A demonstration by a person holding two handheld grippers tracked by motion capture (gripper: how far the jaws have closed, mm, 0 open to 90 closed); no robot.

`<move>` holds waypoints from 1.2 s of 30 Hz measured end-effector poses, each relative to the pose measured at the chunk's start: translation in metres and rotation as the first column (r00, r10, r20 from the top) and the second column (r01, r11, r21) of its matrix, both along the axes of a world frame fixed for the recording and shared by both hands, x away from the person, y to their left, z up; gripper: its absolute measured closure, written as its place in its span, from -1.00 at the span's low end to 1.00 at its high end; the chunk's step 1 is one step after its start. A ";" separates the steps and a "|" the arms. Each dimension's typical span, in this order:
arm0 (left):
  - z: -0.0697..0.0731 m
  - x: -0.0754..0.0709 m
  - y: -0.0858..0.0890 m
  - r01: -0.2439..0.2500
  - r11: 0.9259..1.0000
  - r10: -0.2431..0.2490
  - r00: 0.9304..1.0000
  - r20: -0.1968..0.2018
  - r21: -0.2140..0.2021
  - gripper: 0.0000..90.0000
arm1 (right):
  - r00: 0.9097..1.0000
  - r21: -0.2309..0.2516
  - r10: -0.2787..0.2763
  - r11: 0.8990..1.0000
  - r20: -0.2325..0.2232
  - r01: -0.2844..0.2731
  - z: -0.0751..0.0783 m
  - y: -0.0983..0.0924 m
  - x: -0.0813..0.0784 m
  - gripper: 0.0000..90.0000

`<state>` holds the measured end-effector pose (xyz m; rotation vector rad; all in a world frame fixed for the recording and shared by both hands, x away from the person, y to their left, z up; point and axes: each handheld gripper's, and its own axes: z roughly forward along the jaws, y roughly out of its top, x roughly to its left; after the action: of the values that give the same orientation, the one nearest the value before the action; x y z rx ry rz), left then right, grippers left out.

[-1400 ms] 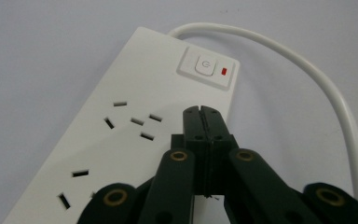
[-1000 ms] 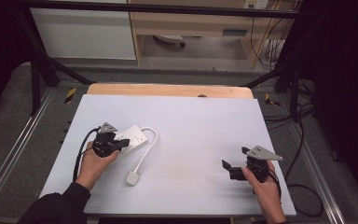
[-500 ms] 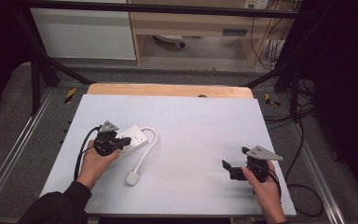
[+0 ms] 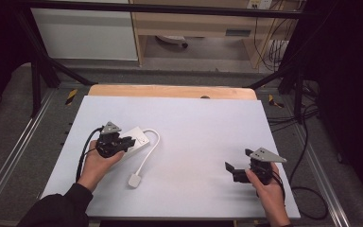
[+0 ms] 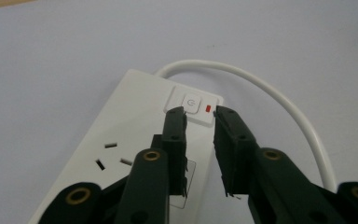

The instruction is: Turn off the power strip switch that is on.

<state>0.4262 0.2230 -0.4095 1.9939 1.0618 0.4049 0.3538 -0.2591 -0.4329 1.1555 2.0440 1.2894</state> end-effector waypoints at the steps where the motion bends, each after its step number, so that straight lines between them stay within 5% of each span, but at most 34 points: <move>1: 0.000 0.000 0.000 0.003 1.000 -0.003 1.000 0.003 -0.001 0.59 | 1.000 -0.001 0.001 1.000 0.000 -0.001 0.000 0.000 0.000 -0.95; 36: 0.011 0.000 -0.005 -0.004 0.997 0.010 0.997 0.078 -0.077 -0.21 | 1.000 0.000 0.002 1.000 0.000 -0.002 0.000 0.000 0.000 -0.95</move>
<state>0.4266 0.2181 -0.3983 1.8918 1.0212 0.4366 0.3537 -0.2589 -0.4328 1.1541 2.0454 1.2906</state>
